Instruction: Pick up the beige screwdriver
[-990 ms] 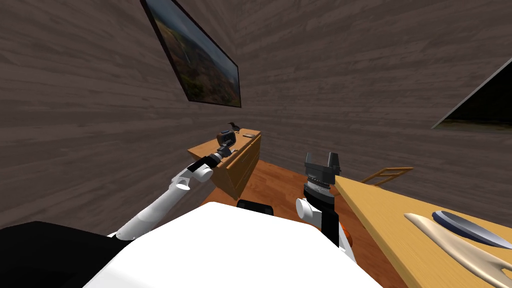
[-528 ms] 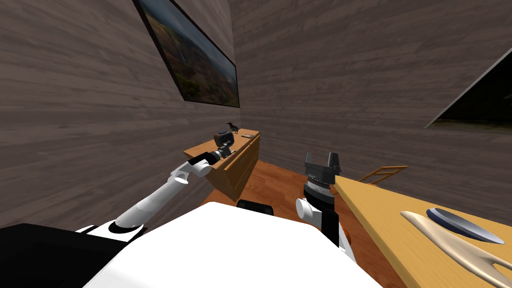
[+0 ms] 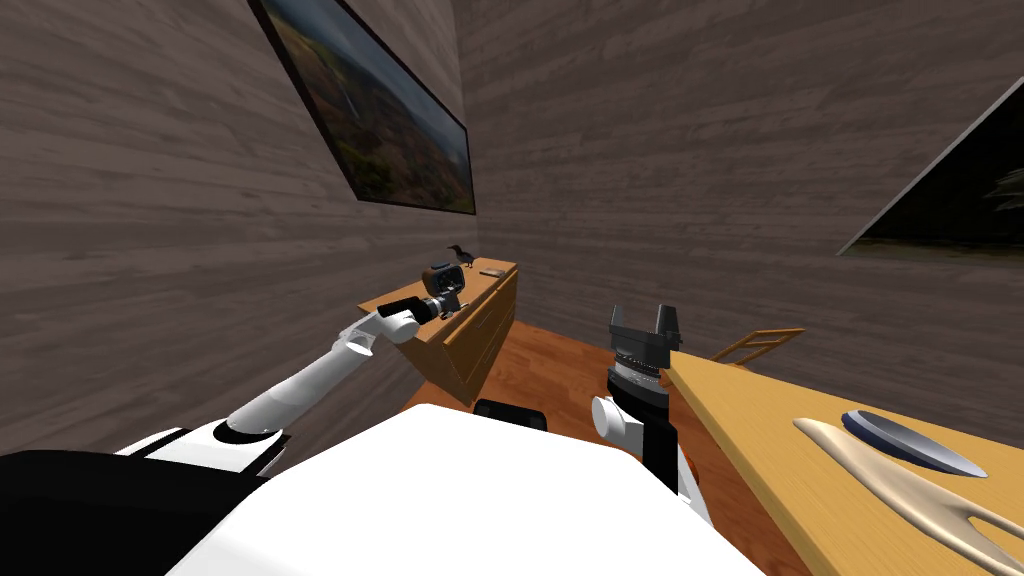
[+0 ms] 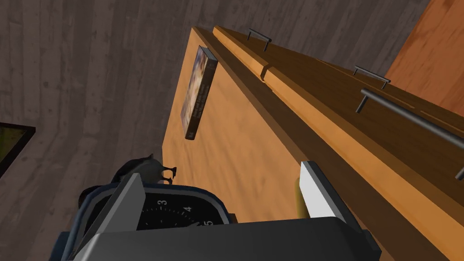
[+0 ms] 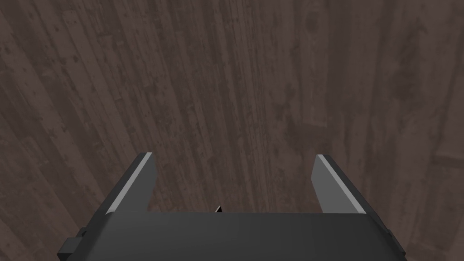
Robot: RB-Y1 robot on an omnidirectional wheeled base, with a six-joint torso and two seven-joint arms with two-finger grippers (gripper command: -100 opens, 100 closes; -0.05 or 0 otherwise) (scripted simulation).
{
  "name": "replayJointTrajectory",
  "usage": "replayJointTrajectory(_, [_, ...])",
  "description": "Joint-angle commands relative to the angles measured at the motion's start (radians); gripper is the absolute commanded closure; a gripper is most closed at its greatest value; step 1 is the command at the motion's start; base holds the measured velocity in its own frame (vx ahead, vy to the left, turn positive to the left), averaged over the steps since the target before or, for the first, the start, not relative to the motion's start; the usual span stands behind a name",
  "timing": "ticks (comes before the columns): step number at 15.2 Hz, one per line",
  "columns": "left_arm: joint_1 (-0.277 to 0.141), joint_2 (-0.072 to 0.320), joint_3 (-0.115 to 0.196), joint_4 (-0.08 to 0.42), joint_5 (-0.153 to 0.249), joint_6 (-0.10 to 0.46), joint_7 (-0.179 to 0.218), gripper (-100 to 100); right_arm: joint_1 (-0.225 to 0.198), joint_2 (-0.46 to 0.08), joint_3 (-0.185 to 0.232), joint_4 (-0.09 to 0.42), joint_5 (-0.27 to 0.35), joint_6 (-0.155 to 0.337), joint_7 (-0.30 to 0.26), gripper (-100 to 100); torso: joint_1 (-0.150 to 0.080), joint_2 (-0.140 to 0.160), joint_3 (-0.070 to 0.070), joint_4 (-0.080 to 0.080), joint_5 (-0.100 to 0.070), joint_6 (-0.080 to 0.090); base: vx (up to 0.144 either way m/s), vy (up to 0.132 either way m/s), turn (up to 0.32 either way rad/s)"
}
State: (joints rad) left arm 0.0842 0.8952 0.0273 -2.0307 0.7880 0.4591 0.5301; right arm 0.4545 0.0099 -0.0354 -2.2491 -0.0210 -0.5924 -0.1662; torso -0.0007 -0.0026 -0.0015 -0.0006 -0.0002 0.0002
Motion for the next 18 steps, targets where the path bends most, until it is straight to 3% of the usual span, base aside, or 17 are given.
replayJointTrajectory(1, [-0.006, 0.018, 0.0, 0.008, 0.026, 0.042, 0.009, -100, 0.0, 0.0, 0.0, 0.0, 0.0, 0.0, 0.0, 0, 0.0, 0.0, 0.0, 0.0, 0.0, 0.0, 0.028, -0.005, -0.026])
replayJointTrajectory(2, [-0.03, 0.06, 0.0, 0.027, 0.065, 0.07, 0.033, -100, 0.0, 0.0, 0.0, 0.0, 0.0, 0.0, 0.0, 0, 0.0, 0.0, 0.0, 0.0, 0.0, 0.0, 0.035, -0.008, -0.043])
replayJointTrajectory(4, [-0.03, 0.06, 0.0, 0.027, 0.08, 0.106, 0.033, -100, 0.0, 0.0, 0.0, 0.0, 0.0, 0.0, 0.0, 0, 0.0, 0.0, 0.0, 0.0, 0.0, 0.0, 0.035, -0.007, -0.035])
replayJointTrajectory(5, [-0.053, 0.101, 0.0, 0.046, 0.117, 0.131, 0.057, -100, 0.0, 0.0, 0.0, 0.0, 0.0, 0.0, 0.0, 0, 0.0, 0.0, 0.0, 0.0, 0.0, 0.0, 0.036, -0.011, -0.039])
replayJointTrajectory(6, [-0.053, 0.101, 0.0, 0.046, 0.133, 0.151, 0.057, -100, 0.0, 0.0, 0.0, 0.0, 0.0, 0.0, 0.0, 0, 0.0, 0.0, 0.0, 0.0, 0.0, 0.0, 0.038, -0.007, -0.047])
replayJointTrajectory(8, [-0.053, 0.101, 0.0, 0.046, 0.133, 0.171, 0.057, -100, 0.0, 0.0, 0.0, 0.0, 0.0, 0.0, 0.0, 0, 0.0, 0.0, 0.0, 0.0, 0.0, 0.0, 0.021, 0.003, -0.009])
replayJointTrajectory(9, [-0.075, 0.141, -0.001, 0.065, 0.181, 0.207, 0.08, -100, 0.0, 0.0, 0.0, 0.0, 0.0, 0.0, 0.0, 0, 0.001, 0.001, 0.0, 0.0, 0.0, 0.0, 0.02, -0.001, -0.034])
replayJointTrajectory(11, [-0.075, 0.141, -0.001, 0.065, 0.185, 0.234, 0.08, -100, 0.0, 0.0, 0.0, 0.0, 0.0, 0.0, 0.0, 0, 0.0, 0.001, 0.0, 0.0, 0.0, 0.0, 0.027, -0.004, -0.034])
replayJointTrajectory(12, [-0.096, 0.18, -0.003, 0.083, 0.227, 0.262, 0.103, -100, 0.0, 0.0, 0.0, 0.0, 0.0, 0.0, 0.0, 0, 0.0, 0.001, 0.0, 0.0, 0.0, 0.0, 0.034, -0.004, -0.046])
replayJointTrajectory(14, [-0.096, 0.18, -0.003, 0.083, 0.236, 0.297, 0.103, -100, 0.0, 0.0, 0.0, 0.0, 0.0, 0.0, 0.0, 0, 0.0, 0.0, 0.0, 0.0, 0.0, 0.0, 0.033, 0.0, -0.035])
replayJointTrajectory(15, [-0.116, 0.217, -0.005, 0.102, 0.277, 0.322, 0.125, -100, 0.0, 0.0, 0.0, 0.0, 0.0, 0.0, 0.0, 0, 0.0, 0.0, 0.0, 0.0, 0.0, 0.0, 0.035, -0.003, -0.036])
replayJointTrajectory(17, [-0.116, 0.217, -0.005, 0.102, 0.287, 0.359, 0.125, -100, 0.0, 0.0, 0.0, 0.0, 0.0, 0.0, 0.0, 0, 0.0, 0.0, 0.0, 0.0, 0.0, 0.0, 0.034, -0.001, -0.032])
replayJointTrajectory(18, [-0.135, 0.252, -0.008, 0.12, 0.328, 0.382, 0.147, -100, 0.0, 0.0, 0.0, 0.0, 0.0, 0.0, 0.0, 0, 0.0, 0.0, 0.0, 0.0, 0.0, 0.0, 0.032, 0.0, -0.044])
